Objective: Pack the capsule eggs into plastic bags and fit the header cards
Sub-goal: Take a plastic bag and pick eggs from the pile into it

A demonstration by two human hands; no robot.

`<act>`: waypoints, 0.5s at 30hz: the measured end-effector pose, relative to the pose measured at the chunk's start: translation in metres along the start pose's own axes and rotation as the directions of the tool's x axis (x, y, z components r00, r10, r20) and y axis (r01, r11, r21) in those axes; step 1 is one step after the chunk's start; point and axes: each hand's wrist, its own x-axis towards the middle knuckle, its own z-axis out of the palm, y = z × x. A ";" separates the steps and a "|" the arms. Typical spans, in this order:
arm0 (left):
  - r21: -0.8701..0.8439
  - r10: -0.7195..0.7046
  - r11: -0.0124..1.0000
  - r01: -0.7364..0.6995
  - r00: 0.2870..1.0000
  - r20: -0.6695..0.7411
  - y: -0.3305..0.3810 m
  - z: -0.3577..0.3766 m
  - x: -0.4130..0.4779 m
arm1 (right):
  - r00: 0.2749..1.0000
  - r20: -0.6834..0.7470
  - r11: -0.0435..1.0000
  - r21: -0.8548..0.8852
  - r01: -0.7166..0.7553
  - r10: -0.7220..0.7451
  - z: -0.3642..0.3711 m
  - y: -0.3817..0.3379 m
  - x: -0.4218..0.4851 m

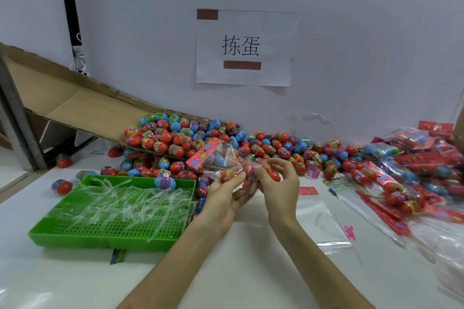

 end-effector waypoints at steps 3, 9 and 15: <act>0.031 -0.011 0.999 0.011 1.000 0.000 -0.001 0.001 -0.001 | 0.995 -0.048 0.994 -0.080 0.078 -0.082 -0.002 0.000 0.000; 0.143 -0.013 0.990 0.012 1.000 0.007 -0.004 0.001 -0.002 | 0.981 -0.062 0.969 -0.181 0.169 -0.183 -0.003 -0.002 -0.002; 0.169 0.076 0.984 -0.058 0.992 -0.105 -0.003 -0.001 -0.001 | 0.953 0.079 0.922 -0.241 0.303 -0.292 0.000 -0.001 -0.006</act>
